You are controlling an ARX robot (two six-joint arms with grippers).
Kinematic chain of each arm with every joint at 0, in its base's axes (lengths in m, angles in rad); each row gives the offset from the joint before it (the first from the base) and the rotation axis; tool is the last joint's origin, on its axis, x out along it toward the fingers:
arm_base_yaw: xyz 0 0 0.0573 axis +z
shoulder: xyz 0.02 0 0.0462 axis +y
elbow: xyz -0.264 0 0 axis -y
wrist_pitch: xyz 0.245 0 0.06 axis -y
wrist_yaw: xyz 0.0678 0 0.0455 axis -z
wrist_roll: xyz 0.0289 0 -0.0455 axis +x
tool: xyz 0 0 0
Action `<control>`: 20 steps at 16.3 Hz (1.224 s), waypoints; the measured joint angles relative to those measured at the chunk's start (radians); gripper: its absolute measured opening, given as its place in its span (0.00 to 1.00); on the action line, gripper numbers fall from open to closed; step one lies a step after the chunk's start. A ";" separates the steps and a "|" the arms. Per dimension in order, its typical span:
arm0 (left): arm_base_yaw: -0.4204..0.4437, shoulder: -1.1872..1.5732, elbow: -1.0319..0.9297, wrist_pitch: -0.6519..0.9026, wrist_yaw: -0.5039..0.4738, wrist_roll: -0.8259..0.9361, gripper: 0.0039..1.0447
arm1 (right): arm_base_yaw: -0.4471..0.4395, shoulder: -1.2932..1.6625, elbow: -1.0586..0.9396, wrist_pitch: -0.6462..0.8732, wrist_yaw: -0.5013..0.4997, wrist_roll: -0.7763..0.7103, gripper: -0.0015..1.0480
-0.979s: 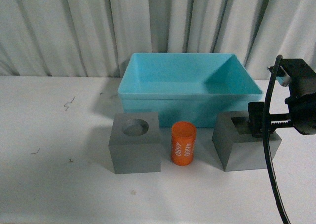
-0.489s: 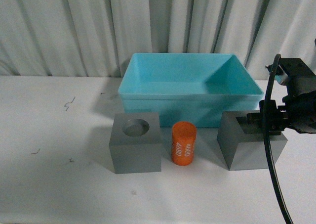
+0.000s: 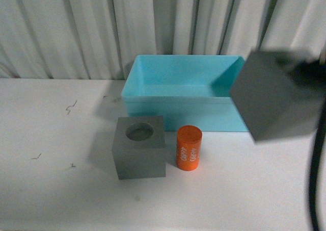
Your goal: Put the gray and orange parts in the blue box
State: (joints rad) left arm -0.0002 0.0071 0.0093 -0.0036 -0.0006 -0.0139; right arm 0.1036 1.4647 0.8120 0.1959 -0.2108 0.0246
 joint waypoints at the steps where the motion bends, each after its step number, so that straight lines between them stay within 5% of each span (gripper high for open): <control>1: 0.000 0.000 0.000 0.000 0.000 0.000 0.94 | -0.010 0.008 0.087 0.031 0.006 -0.007 0.18; 4: 0.000 0.000 0.000 0.000 0.000 0.000 0.94 | -0.015 0.156 0.285 0.120 0.045 -0.025 0.18; 12: 0.000 0.000 0.000 0.000 0.000 0.000 0.94 | 0.048 0.712 0.775 0.031 0.166 0.101 0.18; 20: 0.000 0.000 0.000 0.000 0.000 0.000 0.94 | 0.050 0.893 0.917 -0.061 0.243 0.170 0.18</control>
State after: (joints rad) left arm -0.0002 0.0071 0.0093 -0.0036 -0.0006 -0.0139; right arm 0.1532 2.3577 1.7290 0.1349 0.0326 0.1947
